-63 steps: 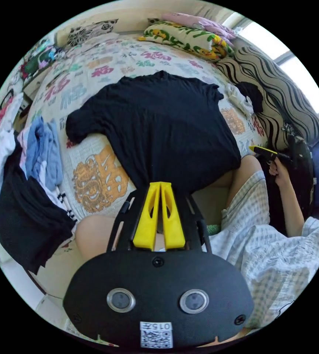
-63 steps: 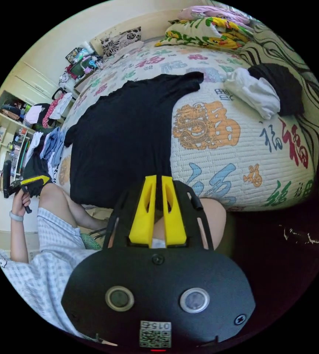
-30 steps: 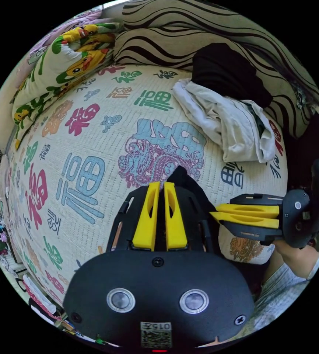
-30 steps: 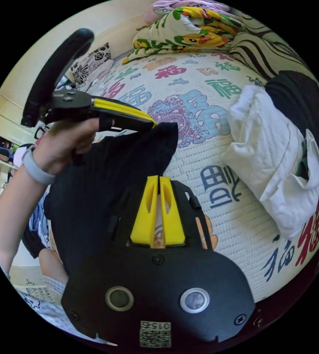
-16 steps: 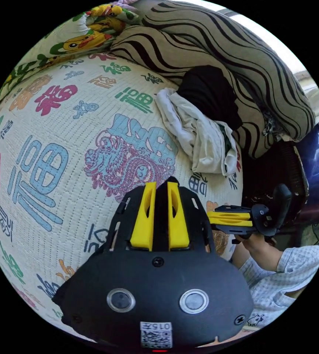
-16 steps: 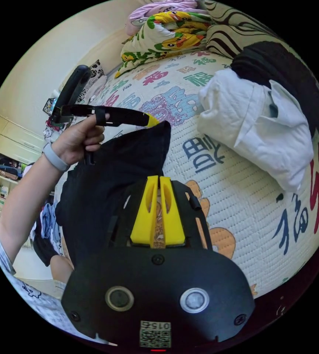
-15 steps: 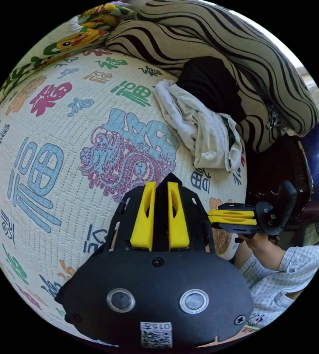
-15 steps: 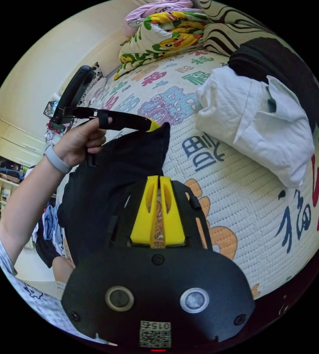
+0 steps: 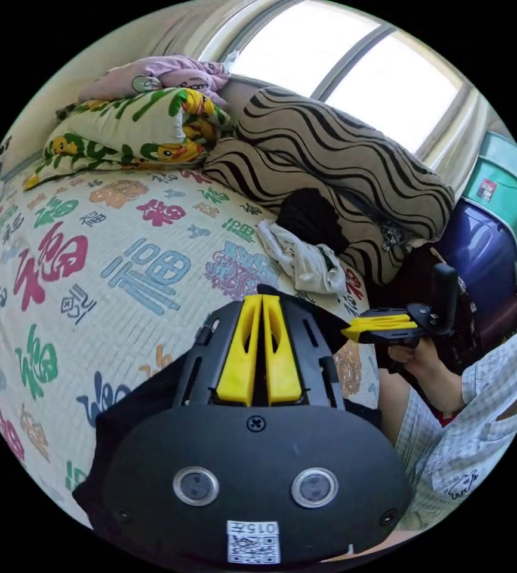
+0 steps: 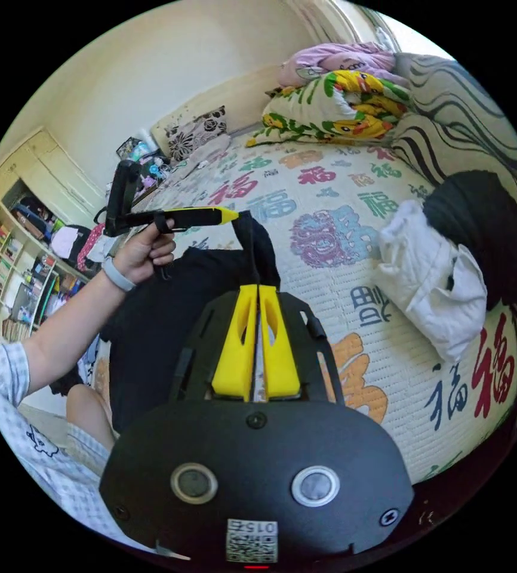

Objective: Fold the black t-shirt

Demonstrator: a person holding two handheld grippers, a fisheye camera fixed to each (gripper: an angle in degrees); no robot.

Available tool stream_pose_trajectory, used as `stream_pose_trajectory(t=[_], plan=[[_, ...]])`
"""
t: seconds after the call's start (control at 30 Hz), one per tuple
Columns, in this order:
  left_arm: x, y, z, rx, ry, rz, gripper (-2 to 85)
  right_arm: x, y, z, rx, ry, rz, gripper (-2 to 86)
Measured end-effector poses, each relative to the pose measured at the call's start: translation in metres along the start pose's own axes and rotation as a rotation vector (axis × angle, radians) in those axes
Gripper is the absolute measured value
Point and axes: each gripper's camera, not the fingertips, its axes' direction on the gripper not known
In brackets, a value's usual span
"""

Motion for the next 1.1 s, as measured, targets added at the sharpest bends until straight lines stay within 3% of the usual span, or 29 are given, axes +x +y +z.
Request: stream_pose_trajectory(t=[0.17, 0.37, 0.53, 0.6, 0.7, 0.77, 0.9, 1.03, 1.1], plan=[[-0.031, 0.095, -0.055, 0.103, -0.059, -0.131, 0.1, -0.066, 0.011, 0.044, -0.145, -0.018, -0.224, -0.5], [-0.053, 0.153, -0.065, 0.077, -0.066, -0.262, 4.9, -0.079, 0.023, 0.088, -0.287, -0.004, -0.274, 4.1], [-0.034, 0.156, -0.095, 0.174, -0.199, -0.244, 4.2, -0.061, 0.005, 0.087, -0.206, -0.082, -0.197, 2.9], [-0.024, 0.147, -0.092, 0.161, -0.173, -0.205, 3.2, -0.062, -0.003, 0.101, -0.219, -0.08, -0.198, 2.1], [-0.015, 0.132, -0.06, -0.028, -0.133, -0.155, 2.3, -0.068, -0.008, 0.139, -0.308, -0.011, -0.212, 1.4], [-0.013, 0.137, -0.038, -0.16, -0.209, -0.154, 1.7, -0.068, -0.002, 0.167, -0.399, 0.019, -0.228, 1.2], [-0.004, 0.135, -0.041, -0.216, -0.24, -0.125, 2.2, -0.057, -0.004, 0.163, -0.352, -0.036, -0.176, 3.5], [0.002, 0.108, -0.065, -0.045, -0.206, -0.134, 4.2, -0.025, -0.016, 0.158, -0.172, 0.039, 0.008, 8.3], [-0.003, 0.091, -0.055, -0.087, -0.224, -0.154, 5.1, -0.012, -0.022, 0.177, -0.22, 0.021, 0.046, 8.5]])
